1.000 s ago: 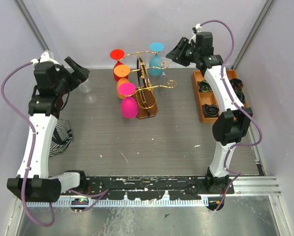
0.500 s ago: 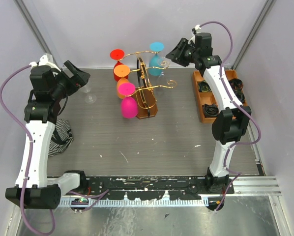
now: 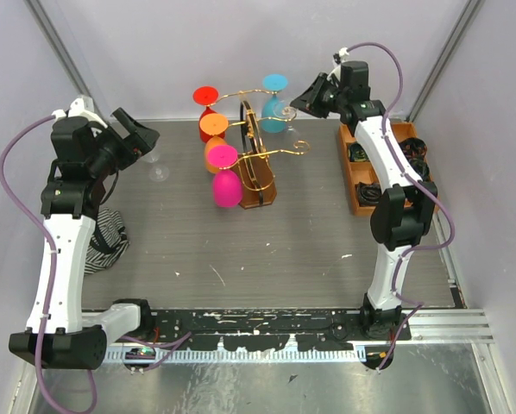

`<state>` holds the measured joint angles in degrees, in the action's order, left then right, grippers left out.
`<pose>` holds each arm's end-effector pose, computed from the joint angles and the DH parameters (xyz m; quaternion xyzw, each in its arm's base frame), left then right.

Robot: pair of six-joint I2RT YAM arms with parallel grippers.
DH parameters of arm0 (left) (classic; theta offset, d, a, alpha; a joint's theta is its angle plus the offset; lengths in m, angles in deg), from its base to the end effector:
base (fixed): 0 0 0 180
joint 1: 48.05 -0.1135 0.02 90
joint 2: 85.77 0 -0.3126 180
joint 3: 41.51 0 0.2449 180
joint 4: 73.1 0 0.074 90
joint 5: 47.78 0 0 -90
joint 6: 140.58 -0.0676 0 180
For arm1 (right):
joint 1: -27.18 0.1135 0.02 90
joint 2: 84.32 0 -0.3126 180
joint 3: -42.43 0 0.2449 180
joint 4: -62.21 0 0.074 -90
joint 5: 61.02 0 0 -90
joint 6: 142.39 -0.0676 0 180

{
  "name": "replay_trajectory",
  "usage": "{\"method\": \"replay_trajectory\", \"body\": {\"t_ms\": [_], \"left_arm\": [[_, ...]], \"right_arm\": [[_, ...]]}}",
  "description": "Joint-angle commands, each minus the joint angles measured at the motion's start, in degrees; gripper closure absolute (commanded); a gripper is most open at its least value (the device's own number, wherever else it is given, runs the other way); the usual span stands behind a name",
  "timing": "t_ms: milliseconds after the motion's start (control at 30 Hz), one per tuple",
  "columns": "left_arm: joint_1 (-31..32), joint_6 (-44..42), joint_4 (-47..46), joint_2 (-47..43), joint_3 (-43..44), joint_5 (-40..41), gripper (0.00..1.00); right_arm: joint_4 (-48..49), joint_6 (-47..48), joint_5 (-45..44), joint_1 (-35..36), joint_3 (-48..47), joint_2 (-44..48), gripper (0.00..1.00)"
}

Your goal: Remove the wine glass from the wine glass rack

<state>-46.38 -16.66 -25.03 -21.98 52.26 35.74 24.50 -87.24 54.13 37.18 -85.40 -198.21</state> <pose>0.2279 -0.0143 0.4725 -0.1926 0.7856 -0.2227 0.5442 0.4953 0.1165 0.4038 0.0597 0.8239 0.3720 0.4233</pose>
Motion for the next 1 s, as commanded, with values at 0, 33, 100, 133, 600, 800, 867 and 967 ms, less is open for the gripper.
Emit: {"method": "replay_trajectory", "body": {"t_ms": [0,33,100,133,600,800,867,967], "left_arm": [[0.09,-0.78,0.04,-0.84,-0.49,-1.31,0.02],[0.09,-0.78,0.06,-0.86,-0.53,-1.33,0.02],[0.09,-0.78,0.20,-0.80,-0.46,-1.62,0.02],[0.09,-0.78,0.16,-0.79,-0.37,-1.73,0.02],[0.09,-0.86,0.63,-0.75,-0.46,-2.31,0.02],[0.08,-0.77,0.95,-0.85,-0.97,-2.22,0.02],[0.09,-0.90,1.05,-0.93,-1.16,-2.14,0.02],[0.13,-1.40,1.49,-1.03,-1.04,-1.85,0.02]], "right_arm": [[5.29,-1.16,3.12,-0.12,-0.04,0.82,0.92],[5.68,-1.64,3.51,-0.22,0.26,0.96,0.96],[6.41,-2.28,3.14,-0.17,1.40,1.81,0.99],[7.73,-3.00,2.92,-0.27,2.64,2.61,0.99],[15.85,-9.45,8.82,-2.40,14.34,11.24,0.99],[15.17,-9.04,9.43,-0.67,15.02,12.03,0.99],[15.08,-8.40,7.93,-0.38,15.99,13.12,0.99],[14.25,-6.94,5.46,-0.47,17.07,14.78,0.99]]}}
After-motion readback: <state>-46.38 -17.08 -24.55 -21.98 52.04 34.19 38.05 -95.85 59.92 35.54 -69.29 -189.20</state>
